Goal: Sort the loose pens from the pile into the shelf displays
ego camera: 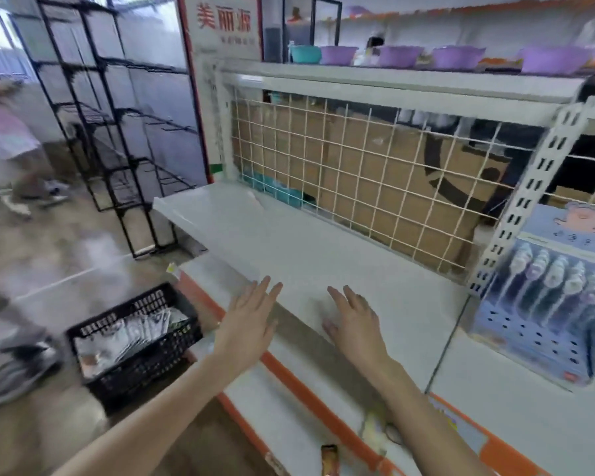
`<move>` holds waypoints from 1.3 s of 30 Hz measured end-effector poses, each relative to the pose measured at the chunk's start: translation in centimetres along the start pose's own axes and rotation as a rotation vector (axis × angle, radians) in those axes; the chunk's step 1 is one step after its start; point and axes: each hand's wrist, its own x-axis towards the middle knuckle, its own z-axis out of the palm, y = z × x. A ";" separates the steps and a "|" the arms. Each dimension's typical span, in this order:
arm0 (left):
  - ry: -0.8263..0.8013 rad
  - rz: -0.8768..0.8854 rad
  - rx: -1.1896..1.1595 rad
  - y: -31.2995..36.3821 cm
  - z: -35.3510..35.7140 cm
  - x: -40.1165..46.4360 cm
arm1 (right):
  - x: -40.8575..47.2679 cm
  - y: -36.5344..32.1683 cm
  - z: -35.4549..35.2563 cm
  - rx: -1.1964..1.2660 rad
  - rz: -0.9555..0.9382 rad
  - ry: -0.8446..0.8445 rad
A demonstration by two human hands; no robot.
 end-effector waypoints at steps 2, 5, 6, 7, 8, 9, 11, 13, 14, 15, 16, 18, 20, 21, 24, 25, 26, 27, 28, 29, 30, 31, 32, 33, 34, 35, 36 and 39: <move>-0.021 -0.044 -0.016 -2.8 -0.4 -0.3 | 1.5 -2.4 1.2 0.018 -0.030 -0.049; 0.009 -0.072 -0.040 -6.2 -0.9 0.1 | 3.7 -4.8 2.4 0.021 -0.073 -0.096; 0.020 -0.089 -0.062 -7.0 -1.0 0.4 | 4.6 -5.3 2.6 0.022 -0.082 -0.103; 0.030 -0.104 -0.085 -7.7 -1.0 0.7 | 5.6 -5.9 2.7 0.027 -0.085 -0.109; 0.041 -0.123 -0.106 -8.3 -1.0 1.1 | 6.7 -6.3 2.8 0.033 -0.090 -0.113; 0.051 -0.142 -0.126 -9.0 -0.8 1.5 | 7.8 -6.8 3.0 0.038 -0.093 -0.116; 0.065 -0.167 -0.148 -10.4 -0.3 2.6 | 10.4 -7.7 3.5 0.047 -0.094 -0.119; 0.077 -0.183 -0.144 -12.1 0.1 4.4 | 13.3 -8.4 4.3 0.065 -0.102 -0.117; 0.084 -0.196 -0.147 -13.1 0.2 5.3 | 15.0 -8.8 4.8 0.075 -0.106 -0.116; 0.092 -0.211 -0.155 -14.2 0.3 6.4 | 16.7 -9.2 5.3 0.085 -0.109 -0.114; 0.100 -0.223 -0.155 -15.5 0.3 7.6 | 18.7 -9.5 5.9 0.091 -0.115 -0.112; 0.112 -0.237 -0.132 -18.2 0.6 9.9 | 22.7 -10.2 7.0 0.107 -0.123 -0.106; 0.108 -0.246 -0.105 -21.0 1.0 12.2 | 26.9 -10.8 8.0 0.137 -0.120 -0.104; 0.089 -0.247 -0.091 -22.2 1.2 13.3 | 29.0 -11.1 8.5 0.151 -0.116 -0.101; 0.041 -0.248 -0.044 -25.3 1.3 17.0 | 34.9 -11.8 9.5 0.178 -0.081 -0.112; 0.043 -0.254 -0.037 -26.2 1.1 18.5 | 36.9 -12.0 9.7 0.178 -0.071 -0.113; 0.053 -0.260 -0.032 -26.9 1.0 20.0 | 38.9 -12.1 10.0 0.175 -0.057 -0.110; 0.058 -0.262 -0.029 -27.7 0.9 21.4 | 40.8 -12.0 10.2 0.172 -0.039 -0.098; 0.058 -0.261 -0.030 -28.3 0.8 22.8 | 42.5 -12.0 10.4 0.172 -0.019 -0.082; 0.055 -0.257 -0.030 -28.8 0.8 24.0 | 44.2 -12.0 10.4 0.171 -0.002 -0.066; 0.051 -0.251 -0.027 -29.3 0.9 25.0 | 45.6 -11.9 10.5 0.168 0.014 -0.054; 0.048 -0.245 -0.027 -29.7 1.1 26.0 | 47.0 -11.9 10.5 0.160 0.025 -0.046; 0.041 -0.242 -0.031 -30.2 1.4 26.9 | 48.3 -11.9 10.6 0.143 0.033 -0.044; 0.035 -0.240 -0.038 -30.7 1.8 27.7 | 49.6 -11.9 10.7 0.122 0.039 -0.046; 0.024 -0.240 -0.046 -31.1 2.2 28.5 | 50.8 -11.8 11.0 0.104 0.045 -0.049; 0.013 -0.240 -0.058 -31.6 2.6 29.1 | 51.9 -11.8 11.2 0.089 0.053 -0.053; 0.004 -0.239 -0.070 -32.1 3.0 29.7 | 52.9 -11.8 11.5 0.077 0.060 -0.053; -0.027 -0.226 -0.101 -33.4 4.0 31.4 | 55.5 -11.9 12.3 0.025 0.074 -0.049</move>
